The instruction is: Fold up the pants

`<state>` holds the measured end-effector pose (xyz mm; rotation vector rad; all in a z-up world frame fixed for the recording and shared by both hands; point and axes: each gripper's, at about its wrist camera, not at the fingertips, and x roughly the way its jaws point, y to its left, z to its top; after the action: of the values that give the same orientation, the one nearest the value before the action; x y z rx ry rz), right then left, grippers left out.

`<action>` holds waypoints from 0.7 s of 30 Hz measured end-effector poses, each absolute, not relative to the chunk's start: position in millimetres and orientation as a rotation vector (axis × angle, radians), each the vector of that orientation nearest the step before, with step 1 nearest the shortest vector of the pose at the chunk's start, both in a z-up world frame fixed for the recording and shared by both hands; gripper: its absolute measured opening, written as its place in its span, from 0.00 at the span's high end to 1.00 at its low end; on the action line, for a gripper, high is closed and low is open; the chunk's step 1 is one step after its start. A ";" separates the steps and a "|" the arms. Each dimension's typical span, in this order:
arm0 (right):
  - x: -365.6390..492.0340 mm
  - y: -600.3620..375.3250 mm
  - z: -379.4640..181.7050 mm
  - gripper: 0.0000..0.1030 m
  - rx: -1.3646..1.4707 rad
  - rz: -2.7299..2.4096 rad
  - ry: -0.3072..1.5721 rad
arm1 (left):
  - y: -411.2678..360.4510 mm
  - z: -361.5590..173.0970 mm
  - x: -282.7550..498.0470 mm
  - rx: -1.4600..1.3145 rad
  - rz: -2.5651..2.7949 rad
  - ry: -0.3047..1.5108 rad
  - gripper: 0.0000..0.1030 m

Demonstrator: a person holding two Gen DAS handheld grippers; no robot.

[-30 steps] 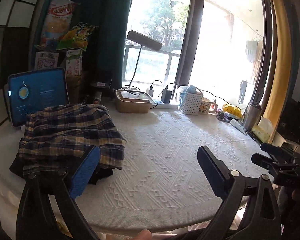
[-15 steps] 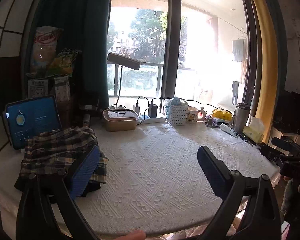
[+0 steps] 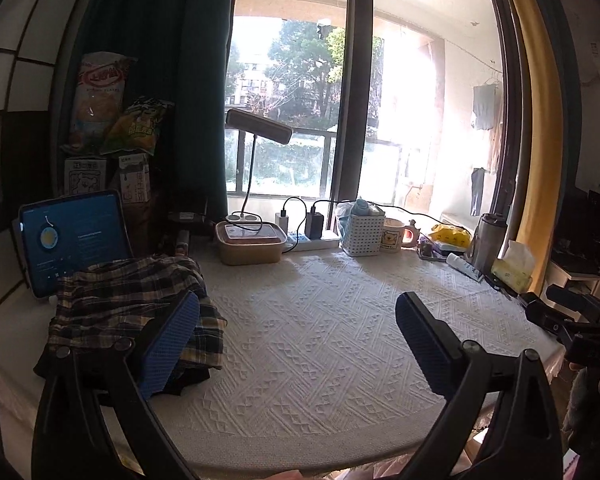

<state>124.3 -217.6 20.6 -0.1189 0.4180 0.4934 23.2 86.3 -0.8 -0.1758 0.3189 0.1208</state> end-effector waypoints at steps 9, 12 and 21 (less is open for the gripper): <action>129.8 -217.3 14.1 0.10 -0.115 0.493 0.445 | 87.4 -4.0 25.9 -0.186 0.118 0.335 0.05; 130.2 -217.8 14.0 0.10 -0.113 0.494 0.448 | 87.3 -4.6 25.9 -0.187 0.115 0.337 0.05; 130.4 -218.7 14.0 0.10 -0.109 0.490 0.445 | 85.7 -4.5 24.6 -0.187 0.109 0.339 0.05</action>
<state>130.4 -218.7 14.0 -0.1089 0.4447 0.4896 24.6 85.7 -4.5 -0.1870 0.3389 0.1092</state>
